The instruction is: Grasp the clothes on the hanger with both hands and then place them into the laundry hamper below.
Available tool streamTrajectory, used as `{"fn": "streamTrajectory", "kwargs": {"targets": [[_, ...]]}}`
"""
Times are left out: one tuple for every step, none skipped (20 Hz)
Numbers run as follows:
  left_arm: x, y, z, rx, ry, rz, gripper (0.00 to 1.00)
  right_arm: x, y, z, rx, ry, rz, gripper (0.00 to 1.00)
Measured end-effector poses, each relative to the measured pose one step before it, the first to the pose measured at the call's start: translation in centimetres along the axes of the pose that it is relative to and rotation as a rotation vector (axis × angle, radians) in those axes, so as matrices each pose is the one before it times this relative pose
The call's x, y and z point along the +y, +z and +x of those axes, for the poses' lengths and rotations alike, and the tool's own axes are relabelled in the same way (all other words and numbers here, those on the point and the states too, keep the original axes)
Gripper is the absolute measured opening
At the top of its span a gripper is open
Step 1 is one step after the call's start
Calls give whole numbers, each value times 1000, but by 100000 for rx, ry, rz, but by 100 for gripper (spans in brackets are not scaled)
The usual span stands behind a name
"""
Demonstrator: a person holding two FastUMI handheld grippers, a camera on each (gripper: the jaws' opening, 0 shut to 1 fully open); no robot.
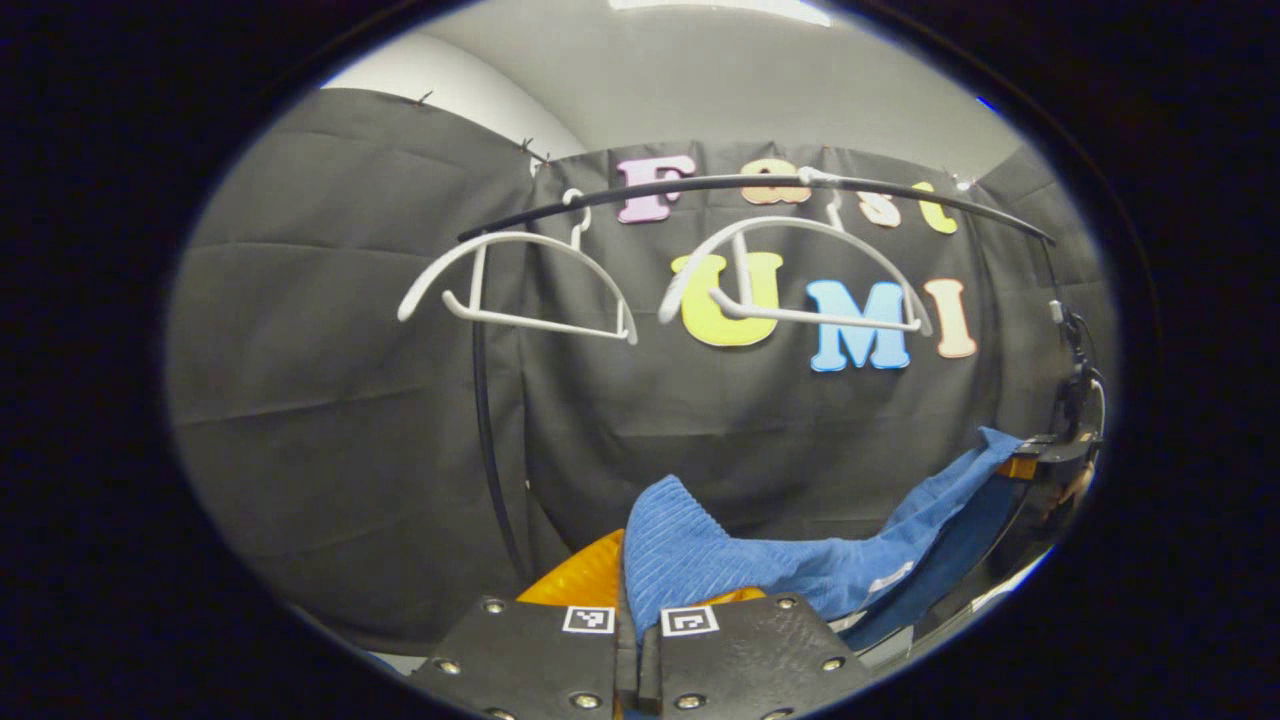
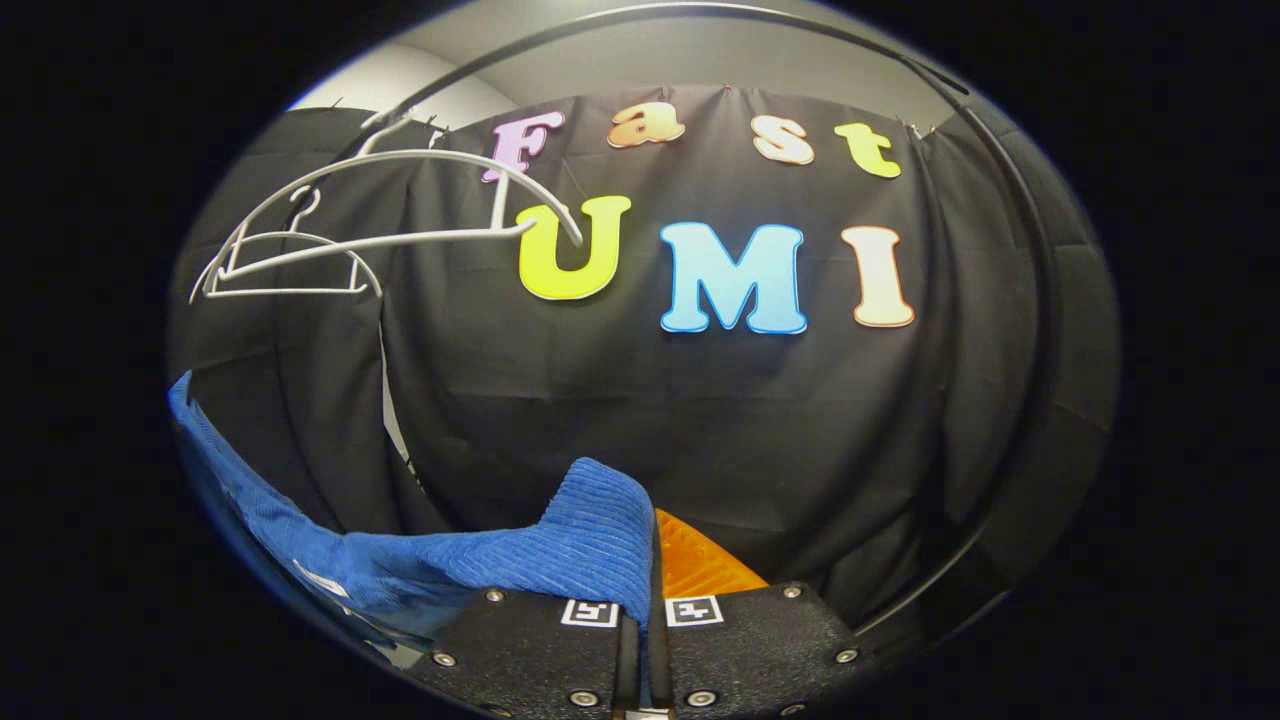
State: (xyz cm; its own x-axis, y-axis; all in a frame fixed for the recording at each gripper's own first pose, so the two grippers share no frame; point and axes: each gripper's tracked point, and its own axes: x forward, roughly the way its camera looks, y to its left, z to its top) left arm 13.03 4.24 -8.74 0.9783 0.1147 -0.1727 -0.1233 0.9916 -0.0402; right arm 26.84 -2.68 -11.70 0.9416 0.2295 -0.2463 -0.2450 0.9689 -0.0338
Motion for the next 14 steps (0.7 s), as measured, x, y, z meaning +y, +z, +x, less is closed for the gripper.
{"fn": "streamTrajectory", "kwargs": {"targets": [[-619, 137, -454, -635, -1875, 285, 1, 266, 149, -1408, -712, 53, 219, 5], [-618, 236, -636, -657, -1498, -18, 0, 373, 3, -1348, -678, -286, 255, 5], [-841, 547, -806, -1321, -1925, -218, 0, 237, 280, -1435, -939, -455, 542, 5], [-465, 406, -591, -1166, -1574, -154, 1, 432, 251, -1394, -952, 129, 728, 5], [118, 416, -538, -1072, -1507, -158, 1, 474, 238, -1313, -999, 67, 852, 5], [-324, 522, -1010, -848, -1699, -256, 1, 529, 113, -1286, -795, 399, 864, 5], [-372, 631, -1420, -946, -1504, -207, 1, 600, 124, -1289, -587, 258, 887, 5], [-513, 452, -1579, -882, -1625, -197, 0, 466, 177, -1242, -467, 503, 740, 5], [-412, 324, -1172, -978, -1606, -168, 2, 551, 157, -1502, -561, 313, 382, 5], [-618, 463, -746, -1007, -1599, 94, 2, 1025, 184, -1572, -570, 462, 183, 5], [-1035, 326, -730, -863, -1424, -64, 2, 786, 44, -1381, -498, 551, 125, 5], [-743, 397, -695, -656, -1587, -551, 1, 593, 49, -1100, -565, 387, 469, 5], [-500, 263, -253, -628, -1714, -690, 1, 551, 264, -1109, -702, 532, 657, 5], [-579, 150, -326, -473, -1666, -848, 1, 561, 165, -986, -620, 361, 721, 5]]}}
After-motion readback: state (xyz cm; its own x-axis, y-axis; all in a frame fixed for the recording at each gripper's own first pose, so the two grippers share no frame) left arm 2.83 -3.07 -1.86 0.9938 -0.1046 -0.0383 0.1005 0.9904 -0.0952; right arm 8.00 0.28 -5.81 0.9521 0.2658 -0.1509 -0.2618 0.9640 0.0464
